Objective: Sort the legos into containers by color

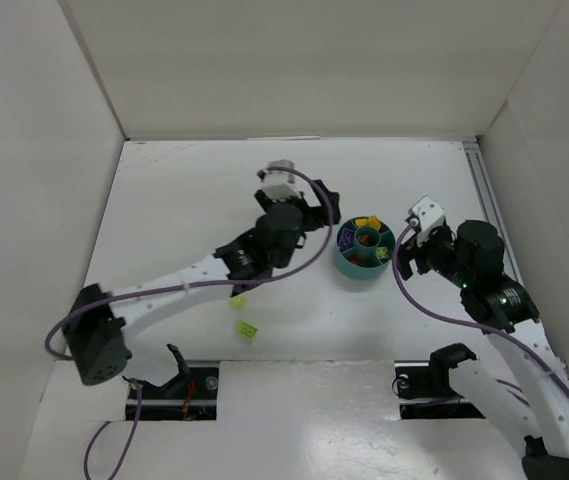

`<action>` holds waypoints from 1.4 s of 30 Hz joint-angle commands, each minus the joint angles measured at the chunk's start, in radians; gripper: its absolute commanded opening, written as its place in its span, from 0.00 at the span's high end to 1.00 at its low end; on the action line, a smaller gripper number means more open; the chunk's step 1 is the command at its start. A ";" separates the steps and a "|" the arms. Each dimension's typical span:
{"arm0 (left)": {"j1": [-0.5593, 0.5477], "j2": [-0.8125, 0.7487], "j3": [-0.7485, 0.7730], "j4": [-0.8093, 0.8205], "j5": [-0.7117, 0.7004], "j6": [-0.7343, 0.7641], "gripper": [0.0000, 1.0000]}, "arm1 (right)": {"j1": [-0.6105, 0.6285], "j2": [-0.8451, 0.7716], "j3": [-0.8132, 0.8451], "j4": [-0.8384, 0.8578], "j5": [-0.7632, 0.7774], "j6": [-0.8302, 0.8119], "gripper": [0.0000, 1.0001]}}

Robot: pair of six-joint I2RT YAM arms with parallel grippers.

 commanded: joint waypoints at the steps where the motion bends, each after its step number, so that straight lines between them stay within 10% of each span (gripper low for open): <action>1: 0.116 -0.156 -0.049 -0.366 0.069 -0.228 0.00 | 0.176 0.095 -0.009 0.112 -0.131 -0.043 0.17; 5: 0.155 -0.292 -0.137 -0.801 -0.002 -0.495 0.00 | 0.567 0.259 0.004 0.185 0.103 -0.001 0.12; 14: 0.213 -0.576 -0.368 -1.018 0.086 -0.747 0.00 | 1.014 0.729 0.062 0.544 0.189 0.016 0.14; 31: 0.223 -0.687 -0.379 -1.061 0.058 -0.737 0.00 | 1.057 1.168 0.156 0.911 0.271 0.253 0.17; 42: 0.223 -0.678 -0.344 -1.080 0.029 -0.739 0.00 | 1.057 1.196 0.156 0.900 0.318 0.285 0.55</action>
